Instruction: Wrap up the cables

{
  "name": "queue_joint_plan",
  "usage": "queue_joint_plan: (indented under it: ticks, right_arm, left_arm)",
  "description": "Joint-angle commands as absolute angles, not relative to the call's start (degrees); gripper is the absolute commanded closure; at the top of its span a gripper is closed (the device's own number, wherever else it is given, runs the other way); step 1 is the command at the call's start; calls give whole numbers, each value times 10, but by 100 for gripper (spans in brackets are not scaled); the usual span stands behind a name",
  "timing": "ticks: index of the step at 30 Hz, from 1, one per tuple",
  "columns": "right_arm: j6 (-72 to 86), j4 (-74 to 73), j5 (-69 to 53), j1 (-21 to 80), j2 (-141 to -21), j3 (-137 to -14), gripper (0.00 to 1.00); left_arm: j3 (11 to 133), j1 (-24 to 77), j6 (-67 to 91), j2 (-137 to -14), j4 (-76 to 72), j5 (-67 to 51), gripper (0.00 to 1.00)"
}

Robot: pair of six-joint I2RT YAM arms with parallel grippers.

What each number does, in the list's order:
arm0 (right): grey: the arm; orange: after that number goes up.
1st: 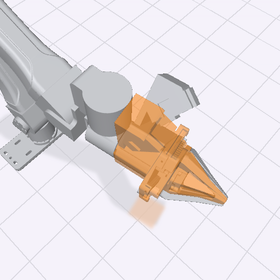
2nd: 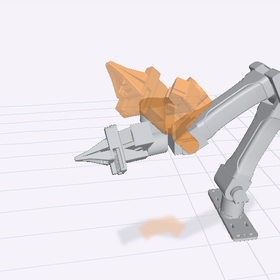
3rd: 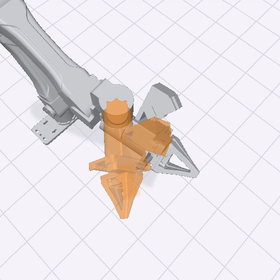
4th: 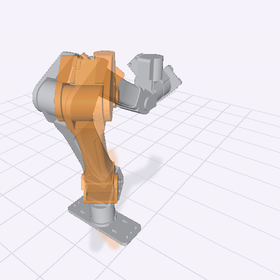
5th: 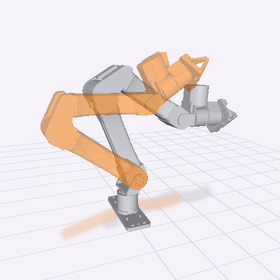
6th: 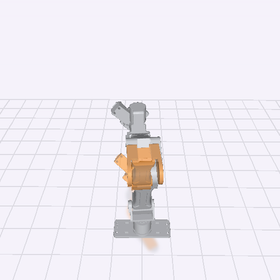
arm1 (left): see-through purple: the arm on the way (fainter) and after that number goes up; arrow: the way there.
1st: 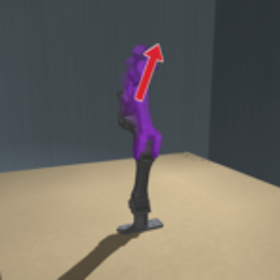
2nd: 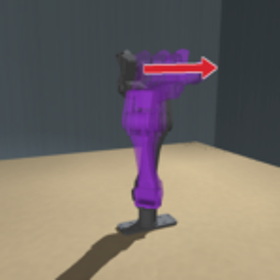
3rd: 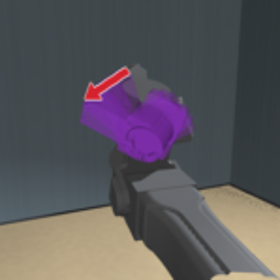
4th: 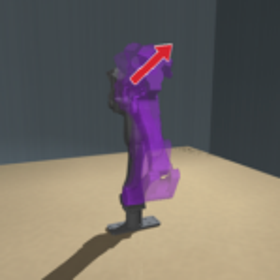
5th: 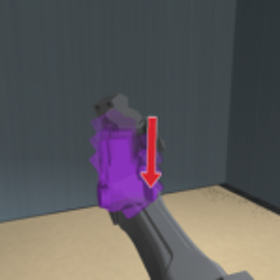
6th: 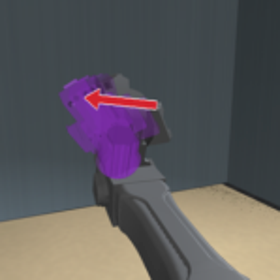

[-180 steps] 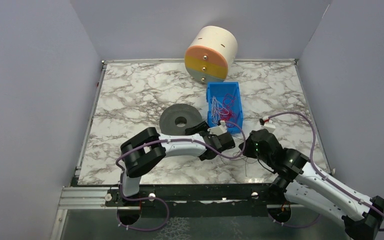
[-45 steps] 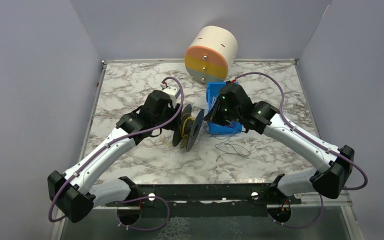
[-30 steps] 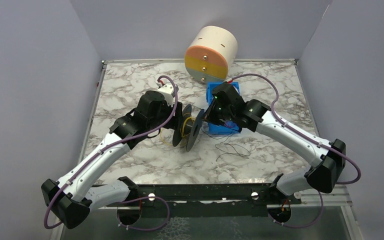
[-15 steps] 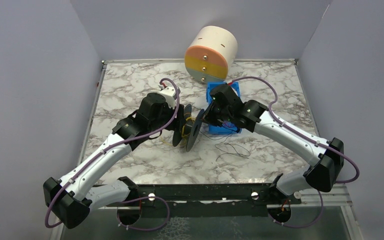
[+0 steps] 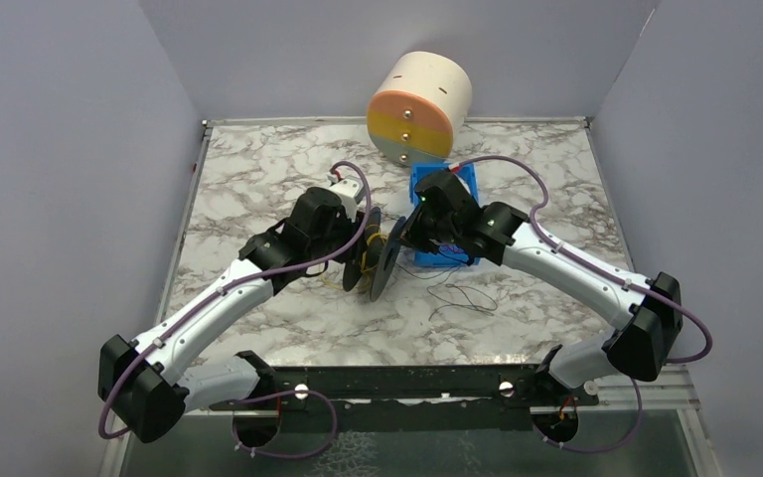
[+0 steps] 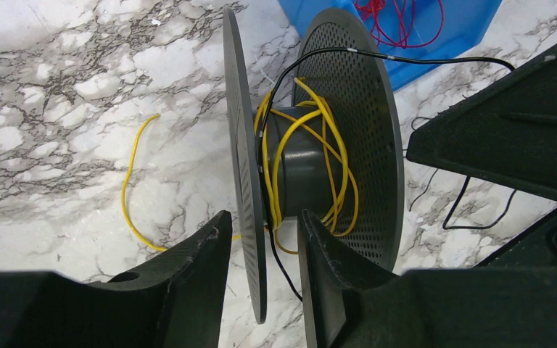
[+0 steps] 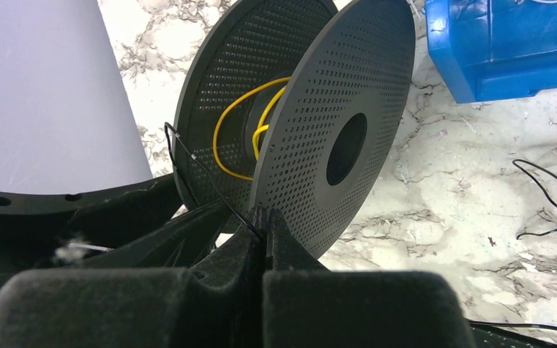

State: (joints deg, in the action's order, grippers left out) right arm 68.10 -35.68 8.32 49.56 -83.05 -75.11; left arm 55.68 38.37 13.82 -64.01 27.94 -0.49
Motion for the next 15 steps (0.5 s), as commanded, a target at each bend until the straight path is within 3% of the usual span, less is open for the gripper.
queue_joint_plan:
  ticks: [1, 7, 13, 15]
  right_arm:
    - [686, -337, 86, 500, -836, -742, 99]
    - [685, -331, 86, 500, -834, -734, 99]
    - [685, -329, 86, 500, -833, -729, 99]
    - [684, -328, 86, 500, -832, -727, 99]
  left_arm:
    - [553, 386, 128, -647, 257, -7, 62]
    - [553, 386, 124, -651, 257, -2, 75]
    - [553, 386, 119, -654, 257, -3, 99]
    - [553, 386, 117, -655, 257, -3, 100]
